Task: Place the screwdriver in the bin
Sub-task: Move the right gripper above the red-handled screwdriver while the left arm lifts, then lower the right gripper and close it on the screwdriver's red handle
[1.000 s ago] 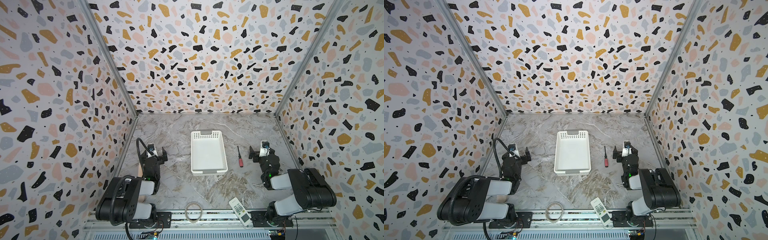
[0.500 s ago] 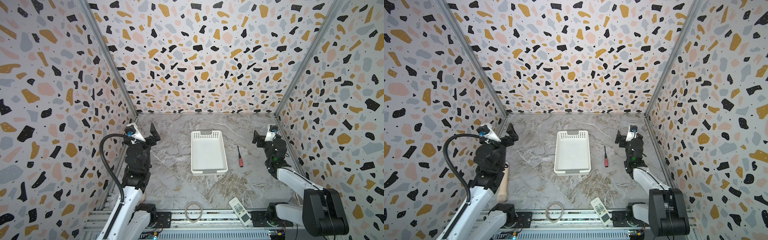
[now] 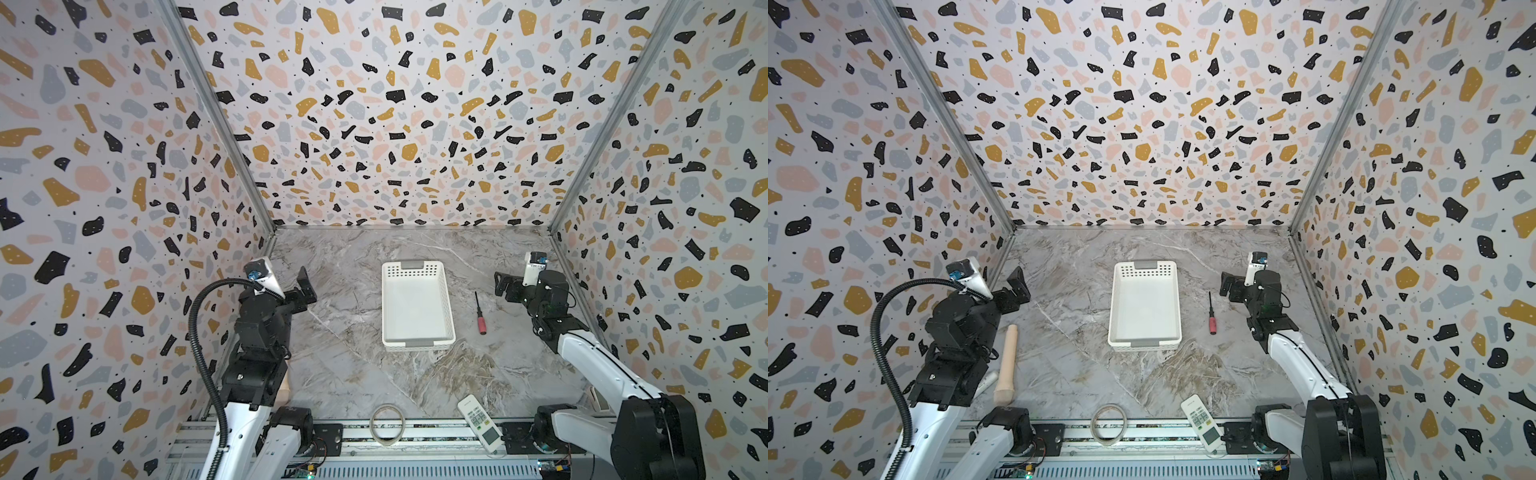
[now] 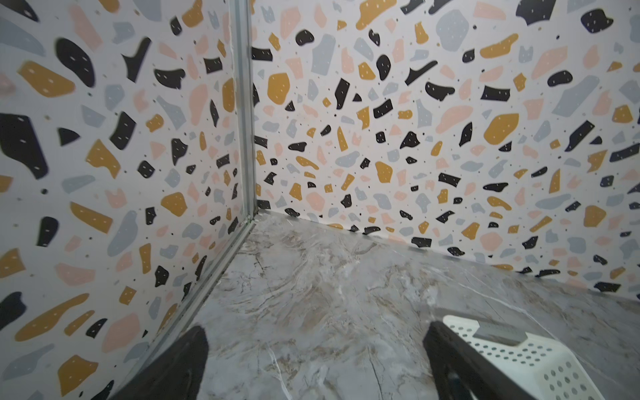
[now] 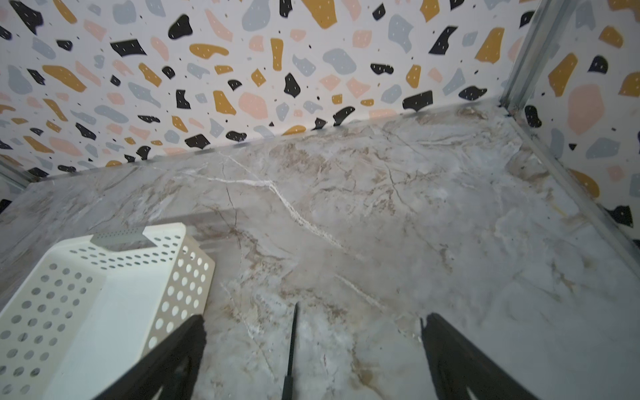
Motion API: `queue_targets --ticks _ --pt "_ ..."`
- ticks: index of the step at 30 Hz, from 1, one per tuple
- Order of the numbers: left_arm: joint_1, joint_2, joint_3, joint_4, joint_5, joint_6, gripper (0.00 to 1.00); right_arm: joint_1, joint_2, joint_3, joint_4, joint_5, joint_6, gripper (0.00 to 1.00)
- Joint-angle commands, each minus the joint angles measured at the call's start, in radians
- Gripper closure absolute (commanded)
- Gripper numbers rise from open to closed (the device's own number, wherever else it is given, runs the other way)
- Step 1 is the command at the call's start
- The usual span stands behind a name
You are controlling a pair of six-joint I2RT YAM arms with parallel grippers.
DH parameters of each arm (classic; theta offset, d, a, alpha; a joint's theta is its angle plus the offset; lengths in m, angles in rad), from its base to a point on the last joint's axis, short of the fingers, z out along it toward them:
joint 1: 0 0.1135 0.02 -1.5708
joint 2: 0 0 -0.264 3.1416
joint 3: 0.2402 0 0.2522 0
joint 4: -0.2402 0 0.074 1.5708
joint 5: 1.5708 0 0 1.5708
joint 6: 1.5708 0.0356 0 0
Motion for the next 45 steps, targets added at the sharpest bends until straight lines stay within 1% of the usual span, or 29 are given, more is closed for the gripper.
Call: queue_targets --ticks 1,4,6,9,11,13,15,18,19,21,23,24,26,31,35,36,38,40,43,45 --pt "-0.001 0.046 -0.037 0.065 0.085 0.007 0.01 0.019 -0.044 0.060 -0.196 0.119 0.032 0.01" --pt "0.000 0.113 -0.056 0.154 0.072 -0.015 0.01 0.019 -0.031 0.102 -0.325 0.082 0.041 0.01" --pt "0.002 0.156 -0.073 0.248 0.078 -0.021 0.00 0.019 -0.025 0.125 -0.397 0.061 0.055 0.01" --pt "0.002 0.211 -0.107 0.406 0.068 -0.010 0.00 0.019 -0.031 0.129 -0.449 0.009 0.059 0.01" --pt "0.002 0.269 -0.101 0.460 0.075 0.007 0.00 0.022 -0.037 0.132 -0.474 -0.032 0.054 0.01" --pt "0.002 0.341 -0.063 0.433 0.089 0.018 0.01 0.026 -0.044 0.124 -0.480 -0.065 0.048 0.01" --pt "0.002 0.401 -0.043 0.394 0.129 0.029 0.00 0.031 -0.033 0.120 -0.483 -0.063 0.064 0.01" --pt "0.000 0.418 -0.103 0.435 0.166 0.040 0.01 0.041 0.020 0.148 -0.525 -0.050 0.075 0.01" --pt "-0.003 0.416 -0.106 0.419 0.157 0.060 0.00 0.050 0.039 0.157 -0.537 -0.041 0.075 0.01" --pt "-0.022 0.407 -0.097 0.382 0.073 0.084 0.01 0.073 0.066 0.155 -0.529 -0.017 0.074 0.01" --pt "-0.031 0.401 -0.103 0.368 0.023 0.097 0.00 0.087 0.092 0.150 -0.517 -0.019 0.082 0.01" --pt "-0.034 0.396 -0.101 0.359 0.003 0.100 0.00 0.096 0.108 0.151 -0.515 -0.024 0.086 0.01" --pt "-0.038 0.387 -0.106 0.361 -0.001 0.098 0.00 0.117 0.140 0.154 -0.508 -0.020 0.087 0.01" --pt "-0.042 0.376 -0.113 0.372 0.082 0.091 0.00 0.151 0.194 0.136 -0.484 0.005 0.098 0.00" --pt "-0.055 0.387 -0.105 0.354 0.230 0.160 0.00 0.165 0.205 0.101 -0.458 0.028 0.106 0.01" --pt "-0.066 0.391 -0.103 0.347 0.250 0.173 0.00 0.168 0.206 0.084 -0.447 0.028 0.117 0.01" --pt "-0.090 0.403 -0.095 0.323 0.259 0.199 0.00 0.180 0.208 0.054 -0.422 0.021 0.134 0.03" --pt "-0.118 0.422 -0.082 0.290 0.244 0.220 0.00 0.195 0.217 0.031 -0.399 0.025 0.146 0.04" --pt "-0.162 0.443 -0.060 0.250 0.216 0.251 0.00 0.216 0.251 0.028 -0.398 0.049 0.153 0.08" --pt "-0.179 0.443 -0.062 0.254 0.213 0.254 0.00 0.226 0.267 0.033 -0.400 0.056 0.154 0.09"
